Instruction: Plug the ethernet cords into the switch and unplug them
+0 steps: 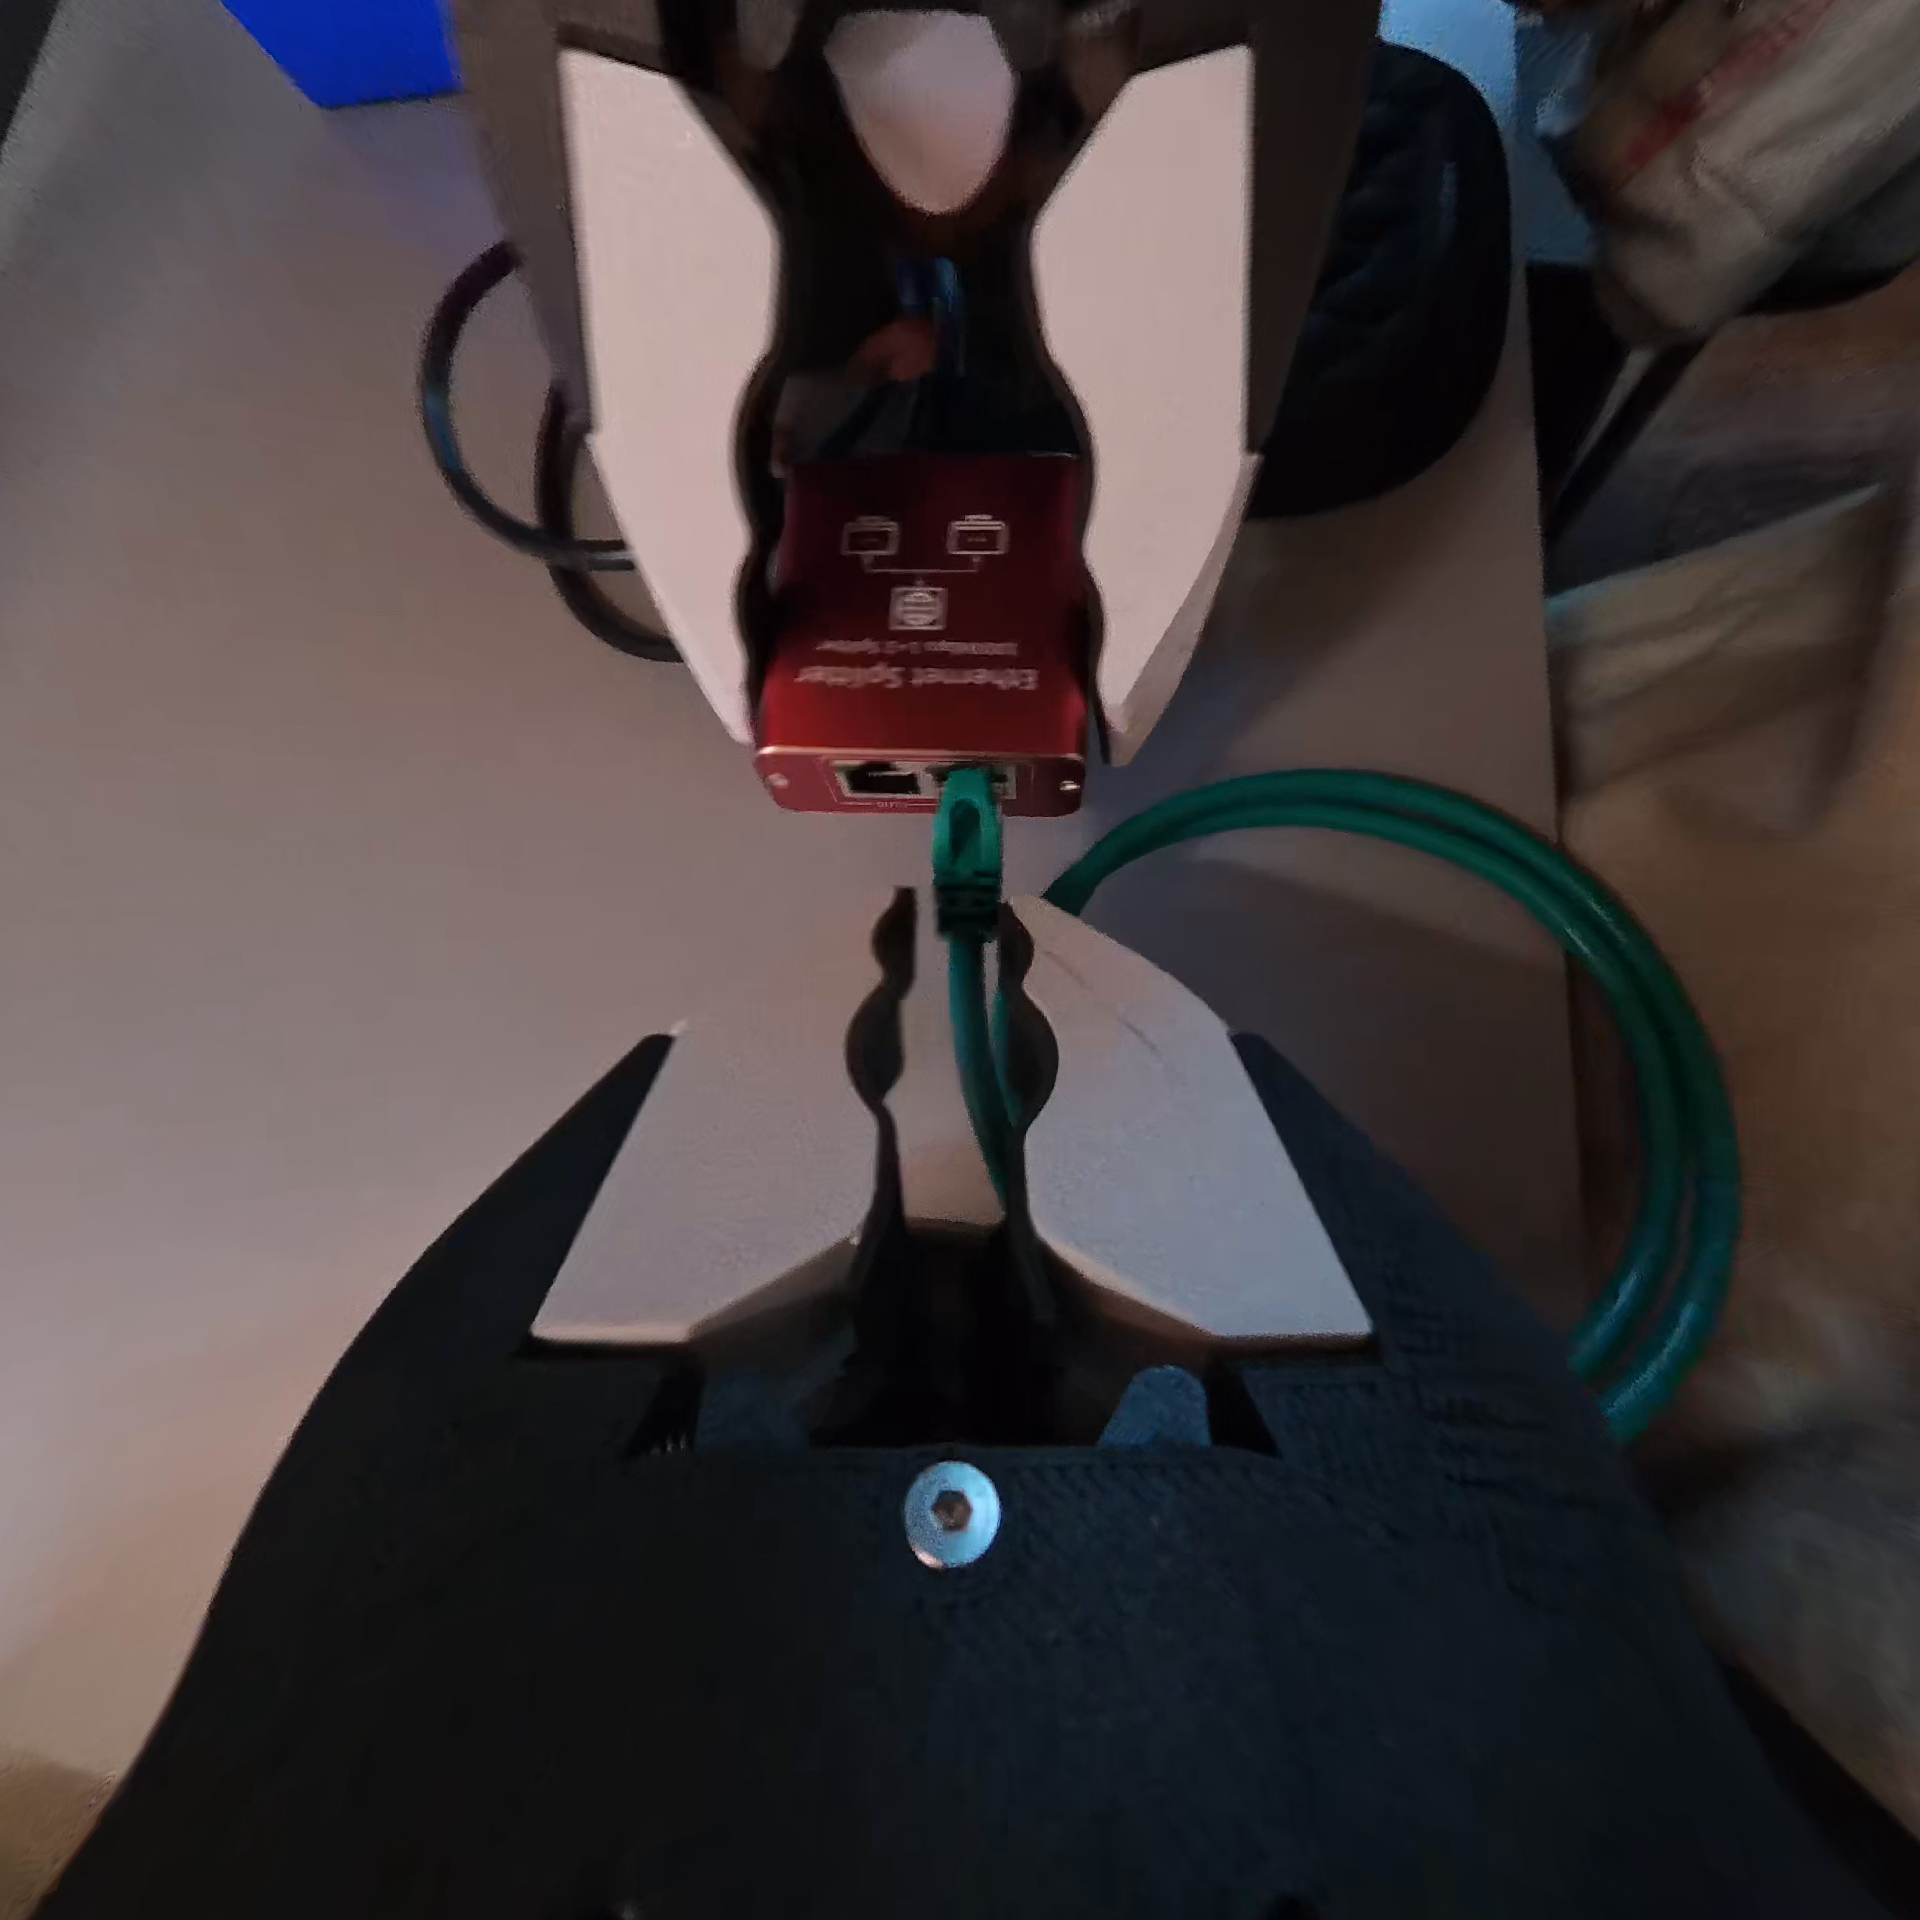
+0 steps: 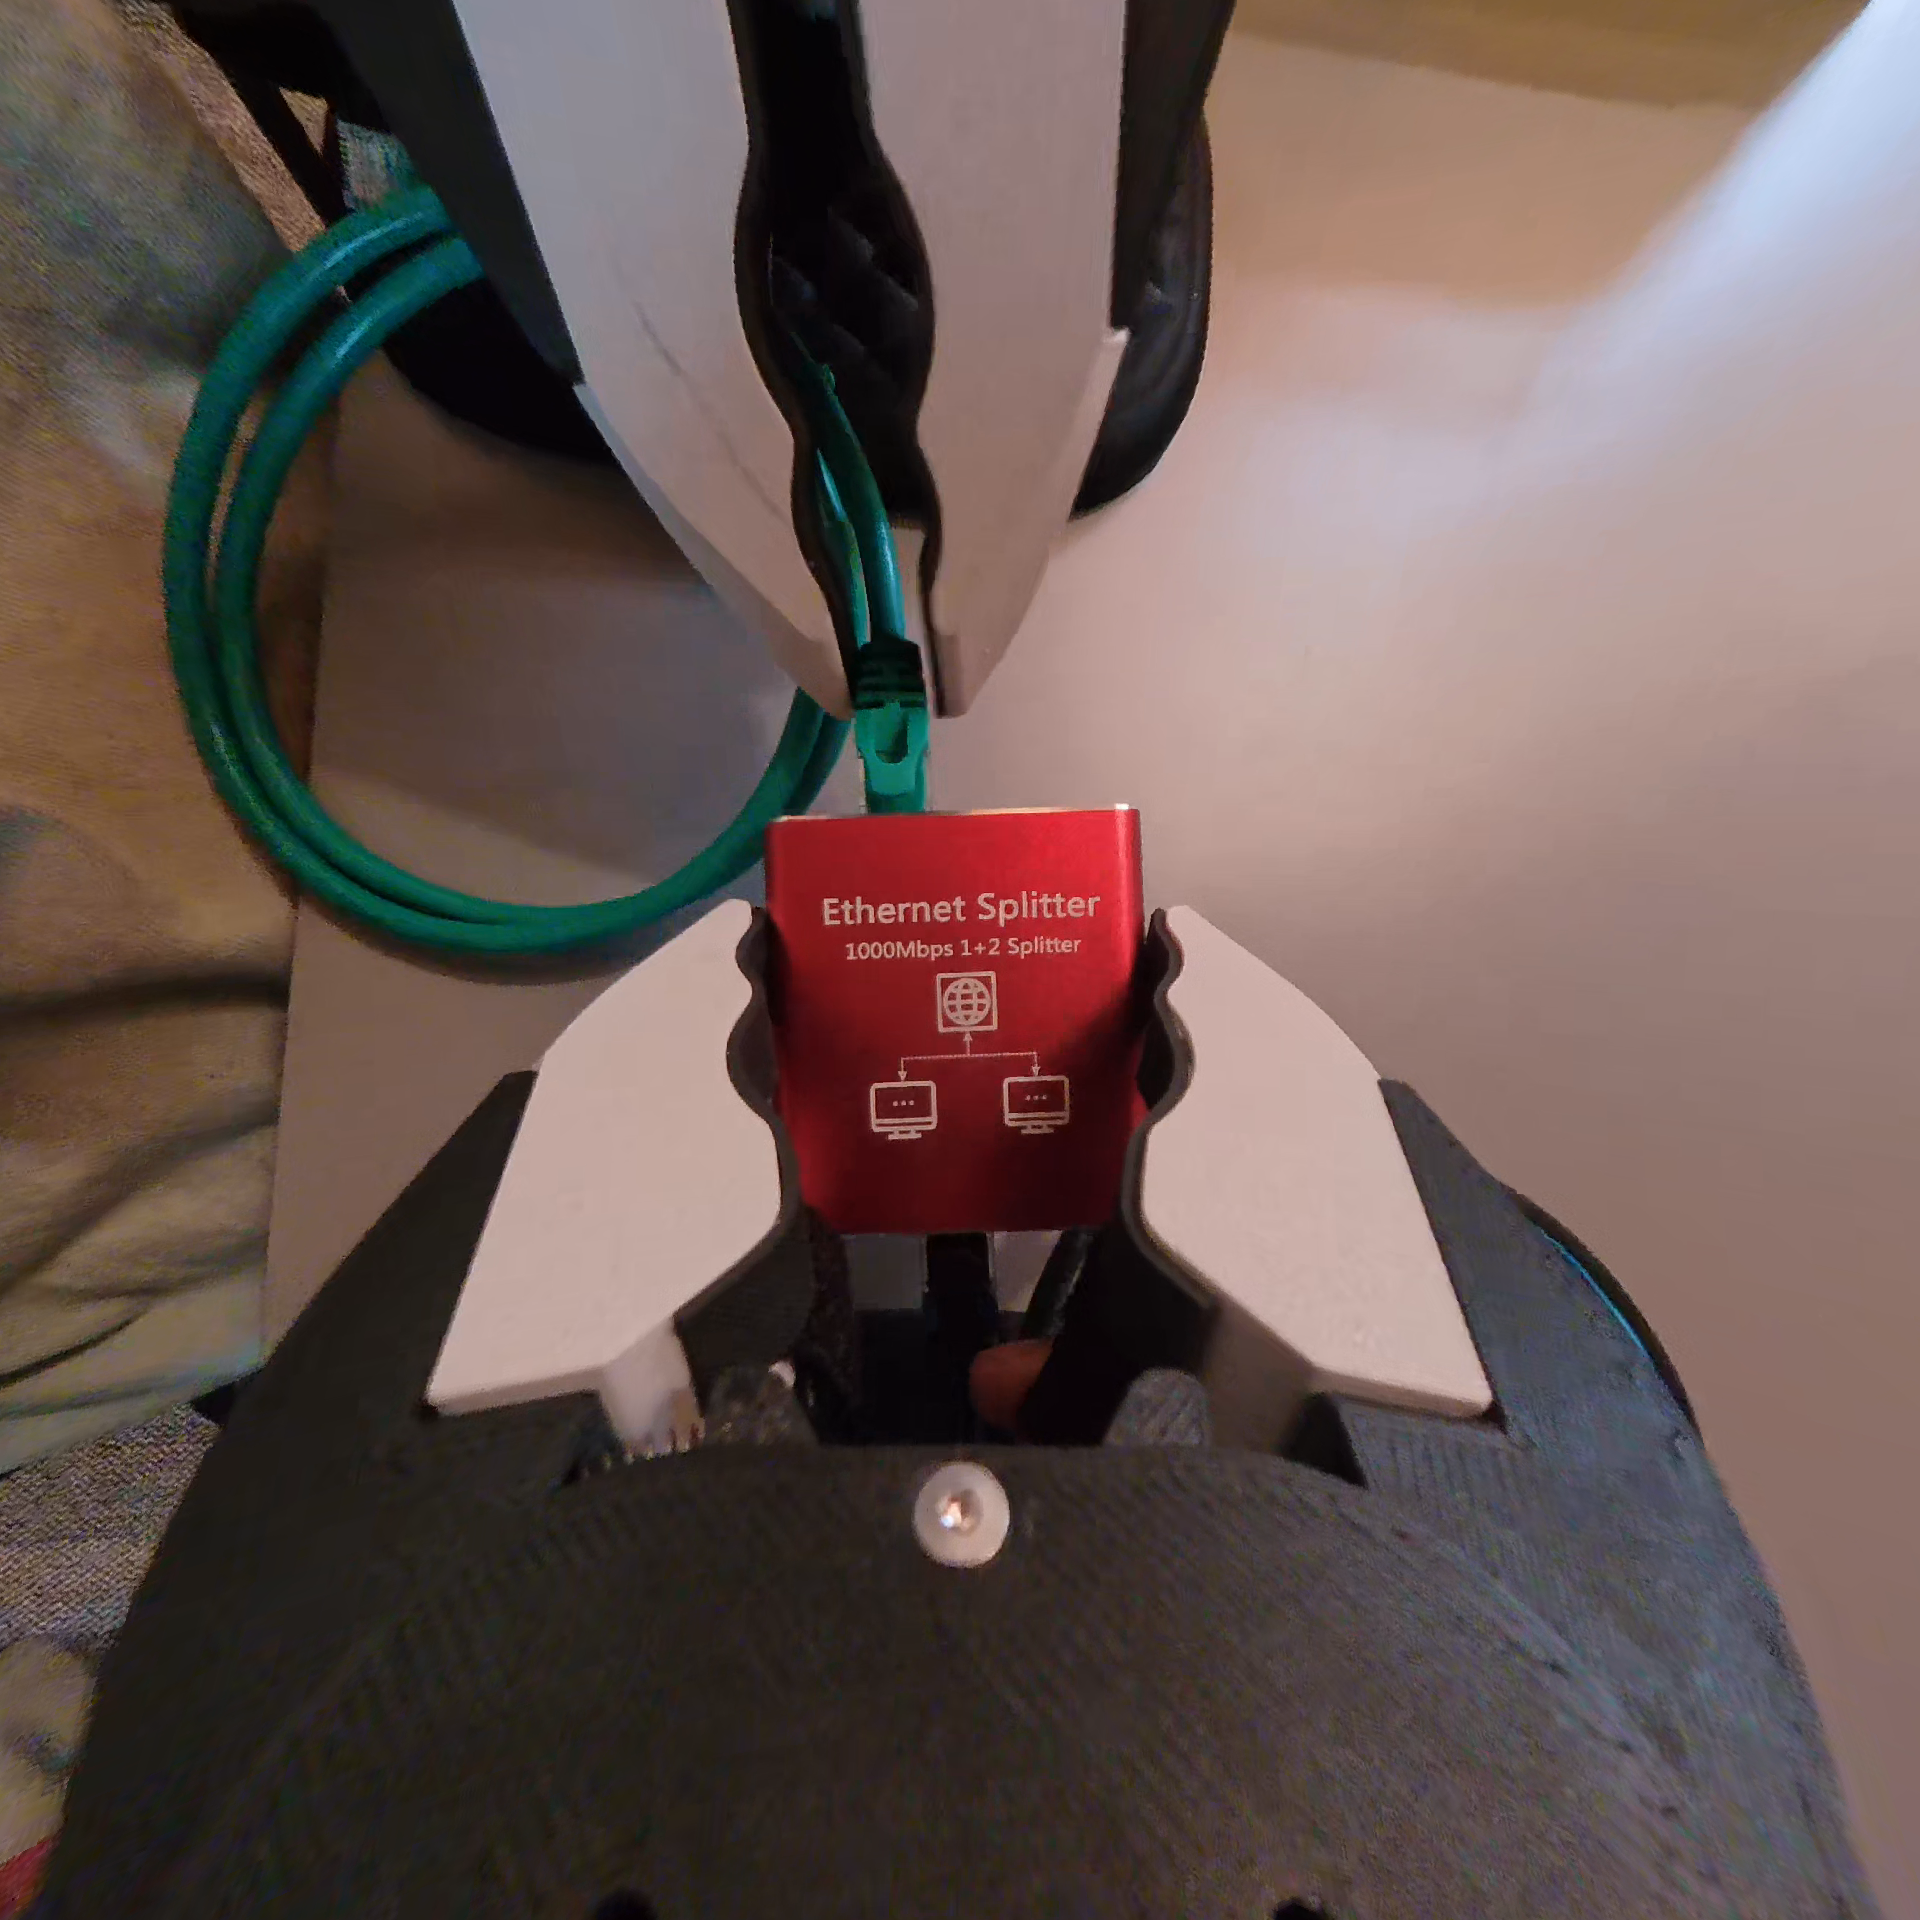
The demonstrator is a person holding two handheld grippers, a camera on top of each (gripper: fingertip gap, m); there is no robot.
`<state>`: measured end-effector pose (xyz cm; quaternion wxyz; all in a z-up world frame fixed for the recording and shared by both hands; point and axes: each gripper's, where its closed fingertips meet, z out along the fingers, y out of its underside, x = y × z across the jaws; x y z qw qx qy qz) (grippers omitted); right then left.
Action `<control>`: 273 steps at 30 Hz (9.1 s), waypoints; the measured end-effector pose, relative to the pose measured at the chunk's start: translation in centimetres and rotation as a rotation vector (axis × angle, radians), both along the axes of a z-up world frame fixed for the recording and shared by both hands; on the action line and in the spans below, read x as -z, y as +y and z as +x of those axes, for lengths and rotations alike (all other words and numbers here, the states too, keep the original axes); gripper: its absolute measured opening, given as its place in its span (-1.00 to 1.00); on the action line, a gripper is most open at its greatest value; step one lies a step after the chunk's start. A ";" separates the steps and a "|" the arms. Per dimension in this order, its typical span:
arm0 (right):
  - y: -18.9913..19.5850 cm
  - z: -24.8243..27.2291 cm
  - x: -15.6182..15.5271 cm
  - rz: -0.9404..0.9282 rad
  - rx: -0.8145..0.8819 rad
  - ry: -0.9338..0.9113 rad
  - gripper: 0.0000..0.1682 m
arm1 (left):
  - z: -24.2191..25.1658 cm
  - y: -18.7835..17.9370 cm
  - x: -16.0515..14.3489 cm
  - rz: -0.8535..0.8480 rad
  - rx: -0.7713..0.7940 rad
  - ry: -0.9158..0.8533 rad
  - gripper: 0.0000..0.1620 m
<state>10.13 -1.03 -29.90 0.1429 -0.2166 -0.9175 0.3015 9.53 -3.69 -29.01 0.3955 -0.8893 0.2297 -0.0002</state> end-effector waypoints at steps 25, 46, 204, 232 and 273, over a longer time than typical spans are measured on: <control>2.6 -0.6 2.0 -0.021 0.137 -0.068 -0.18 | -22.4 -29.2 -5.8 -0.044 -1.270 0.096 -0.36; 3.3 -0.1 -2.9 -0.180 0.176 0.187 -0.18 | -29.9 -27.9 1.0 -0.335 -1.315 0.135 -0.92; 0.5 0.6 -3.8 -0.225 -0.034 0.244 -0.17 | -2.6 -2.2 -4.5 0.133 -0.042 -0.089 -0.88; -1.3 0.8 -6.3 -0.336 -0.007 0.450 -0.17 | -0.6 -1.7 -5.9 0.200 0.044 -0.255 -0.89; -2.6 0.4 -5.7 -0.442 0.049 0.336 -0.07 | 0.4 -1.0 -6.7 0.170 0.098 -0.247 -0.88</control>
